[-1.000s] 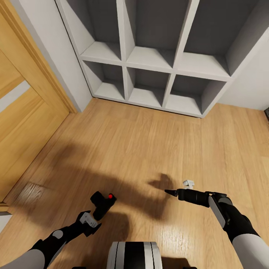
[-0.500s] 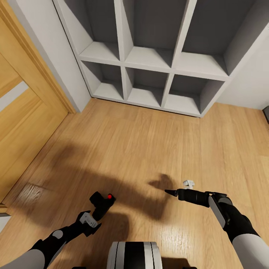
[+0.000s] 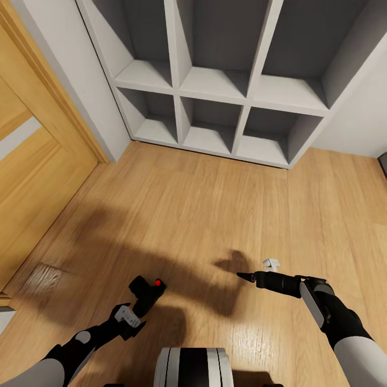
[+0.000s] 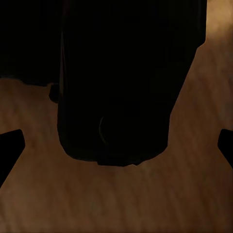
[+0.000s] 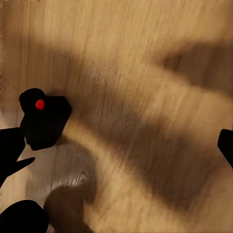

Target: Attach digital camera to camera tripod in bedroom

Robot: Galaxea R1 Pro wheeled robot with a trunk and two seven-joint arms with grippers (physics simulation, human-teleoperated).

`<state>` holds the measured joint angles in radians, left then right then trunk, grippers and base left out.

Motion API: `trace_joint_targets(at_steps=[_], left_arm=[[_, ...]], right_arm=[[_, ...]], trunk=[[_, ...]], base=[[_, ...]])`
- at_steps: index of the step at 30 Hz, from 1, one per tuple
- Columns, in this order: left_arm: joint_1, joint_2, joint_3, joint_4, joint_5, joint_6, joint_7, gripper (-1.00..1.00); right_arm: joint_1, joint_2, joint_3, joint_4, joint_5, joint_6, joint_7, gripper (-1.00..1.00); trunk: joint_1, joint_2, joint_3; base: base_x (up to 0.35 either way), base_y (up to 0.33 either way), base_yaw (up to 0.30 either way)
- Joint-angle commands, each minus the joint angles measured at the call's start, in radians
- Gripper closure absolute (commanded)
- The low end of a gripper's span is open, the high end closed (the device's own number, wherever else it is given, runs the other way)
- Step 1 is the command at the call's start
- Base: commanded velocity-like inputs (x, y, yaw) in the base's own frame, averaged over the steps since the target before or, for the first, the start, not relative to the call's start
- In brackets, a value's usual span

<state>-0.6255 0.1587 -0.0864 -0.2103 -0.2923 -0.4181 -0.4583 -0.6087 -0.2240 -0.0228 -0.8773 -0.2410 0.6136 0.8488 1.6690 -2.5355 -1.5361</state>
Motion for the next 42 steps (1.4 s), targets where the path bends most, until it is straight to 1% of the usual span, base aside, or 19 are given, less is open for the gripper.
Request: trace_joint_targets(at_steps=[1,15,42], left_arm=[[0.000,0.000,-0.008,0.000,0.001,-0.005,0.002,-1.00],[0.000,-0.002,-0.009,0.000,-0.002,-0.005,0.003,-1.00],[0.000,-0.002,-0.009,0.001,-0.004,-0.005,0.006,-1.00]], right_arm=[[0.000,0.000,-0.001,0.000,-0.006,0.014,0.000,-1.00],[0.000,0.000,0.000,0.000,-0.005,0.005,-0.001,-1.00],[0.000,0.000,0.000,0.000,-0.006,0.005,0.001,-1.00]], trunk=[[0.000,0.000,-0.001],[0.000,0.000,-0.001],[0.000,0.000,-0.001]], base=[[0.000,0.000,0.000],[0.002,0.000,0.000],[0.043,0.000,0.000]])
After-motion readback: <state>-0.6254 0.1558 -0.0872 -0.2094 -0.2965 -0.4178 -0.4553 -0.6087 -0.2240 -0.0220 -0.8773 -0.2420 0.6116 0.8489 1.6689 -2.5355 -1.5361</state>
